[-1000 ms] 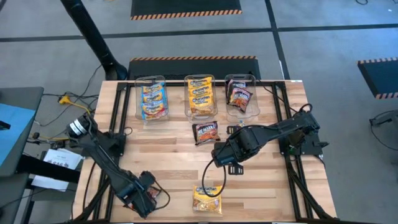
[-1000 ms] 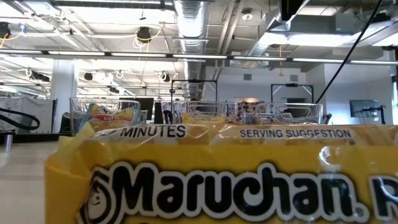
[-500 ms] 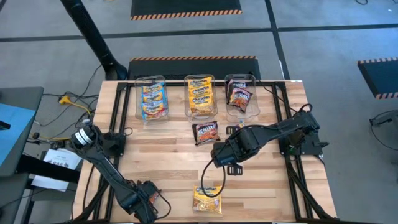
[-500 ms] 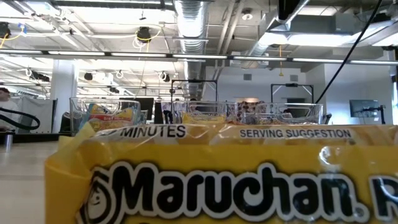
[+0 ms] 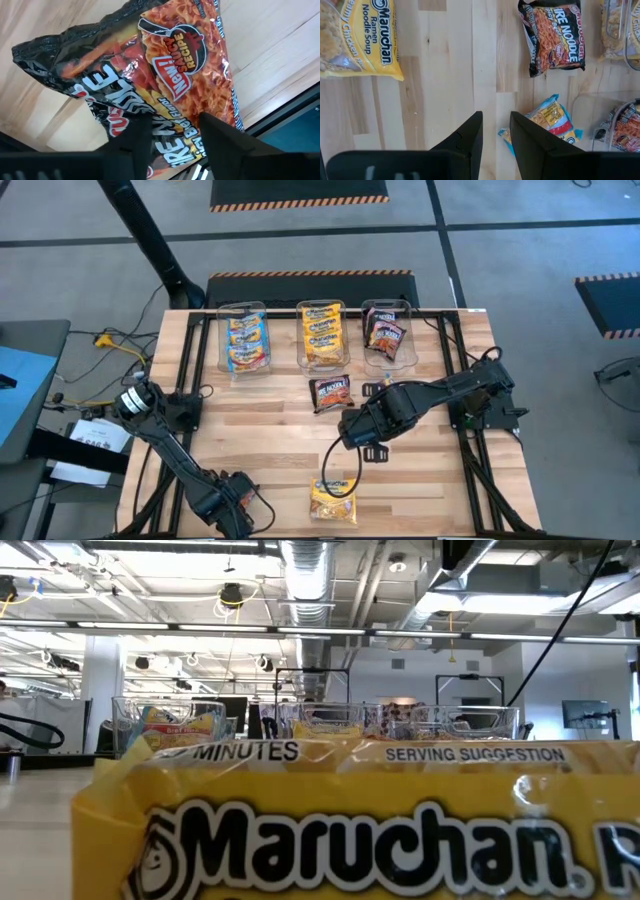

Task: Sort Maruchan noodles
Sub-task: Put the black noodle pack into the right transparent bin

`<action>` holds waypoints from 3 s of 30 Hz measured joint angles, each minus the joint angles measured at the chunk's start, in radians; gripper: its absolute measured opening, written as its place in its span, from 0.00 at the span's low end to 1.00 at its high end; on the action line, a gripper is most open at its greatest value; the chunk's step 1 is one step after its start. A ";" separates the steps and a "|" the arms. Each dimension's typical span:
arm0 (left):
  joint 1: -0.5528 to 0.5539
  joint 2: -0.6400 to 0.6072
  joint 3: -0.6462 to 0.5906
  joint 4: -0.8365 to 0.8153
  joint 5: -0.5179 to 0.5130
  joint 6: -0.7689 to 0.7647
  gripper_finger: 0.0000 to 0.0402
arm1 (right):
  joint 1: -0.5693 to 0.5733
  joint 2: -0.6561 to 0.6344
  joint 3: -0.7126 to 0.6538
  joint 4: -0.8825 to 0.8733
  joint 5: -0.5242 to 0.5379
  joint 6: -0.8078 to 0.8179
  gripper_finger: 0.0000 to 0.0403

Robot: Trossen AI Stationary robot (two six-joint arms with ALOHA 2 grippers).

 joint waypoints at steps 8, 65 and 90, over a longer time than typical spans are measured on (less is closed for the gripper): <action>0.001 -0.002 0.000 -0.001 -0.016 0.074 0.04 | 0.000 0.000 0.000 -0.001 0.000 0.000 0.31; 0.303 -0.406 -0.005 -0.050 -0.724 1.265 0.00 | -0.196 0.000 0.000 0.534 -0.398 0.261 0.56; 0.315 -0.406 -0.005 0.320 -0.896 1.567 0.00 | -0.270 0.000 0.000 0.590 -0.451 0.397 0.56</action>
